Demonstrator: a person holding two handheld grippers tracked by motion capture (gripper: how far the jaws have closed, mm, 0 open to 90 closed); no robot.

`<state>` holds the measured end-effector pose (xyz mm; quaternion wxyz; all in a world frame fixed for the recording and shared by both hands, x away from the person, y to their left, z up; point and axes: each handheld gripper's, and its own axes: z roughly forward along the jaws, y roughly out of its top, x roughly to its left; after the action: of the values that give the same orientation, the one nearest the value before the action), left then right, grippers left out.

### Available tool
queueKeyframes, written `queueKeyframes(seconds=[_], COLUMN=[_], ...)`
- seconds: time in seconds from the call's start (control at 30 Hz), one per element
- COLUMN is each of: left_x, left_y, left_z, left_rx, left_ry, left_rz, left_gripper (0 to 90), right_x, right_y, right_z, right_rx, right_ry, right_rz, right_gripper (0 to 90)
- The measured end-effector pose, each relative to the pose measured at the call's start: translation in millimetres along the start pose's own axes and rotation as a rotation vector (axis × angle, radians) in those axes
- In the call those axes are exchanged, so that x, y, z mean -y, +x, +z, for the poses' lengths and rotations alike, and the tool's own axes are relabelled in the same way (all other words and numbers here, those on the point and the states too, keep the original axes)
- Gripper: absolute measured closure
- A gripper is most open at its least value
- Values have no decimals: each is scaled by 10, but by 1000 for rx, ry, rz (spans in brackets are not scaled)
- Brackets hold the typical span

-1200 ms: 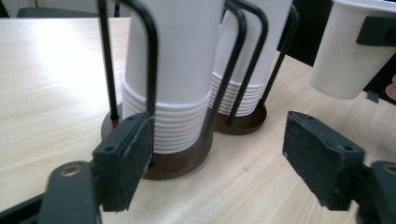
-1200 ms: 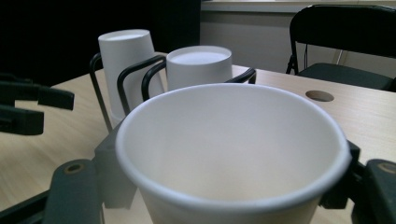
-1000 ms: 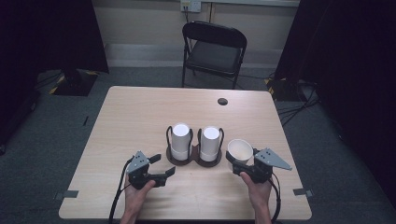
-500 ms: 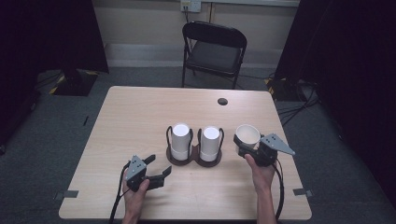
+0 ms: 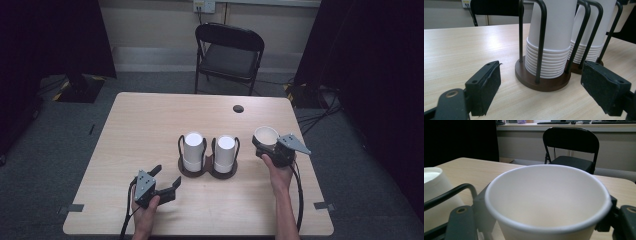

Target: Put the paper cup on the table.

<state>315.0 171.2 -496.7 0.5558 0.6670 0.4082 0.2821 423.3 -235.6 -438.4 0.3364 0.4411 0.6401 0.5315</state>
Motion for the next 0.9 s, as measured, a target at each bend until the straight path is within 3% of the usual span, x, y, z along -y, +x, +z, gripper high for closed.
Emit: queueKeyframes(seconds=[0.33,0.57,0.9], left_x=[14,8,9], left_y=[-11,-2,-9], left_z=[-30,-15,-14], left_rx=[-15,-8,-17], left_ry=[-33,-18,-19], left_rz=[5,-5,-7], left_gripper=[172,173,176], right_x=[88,193,268], right_y=[-90,-118,-135], right_z=[288,378,433], right_rx=[13,38,44], right_ry=[37,87,99], right_rz=[12,7,5], right_gripper=[245,244,244])
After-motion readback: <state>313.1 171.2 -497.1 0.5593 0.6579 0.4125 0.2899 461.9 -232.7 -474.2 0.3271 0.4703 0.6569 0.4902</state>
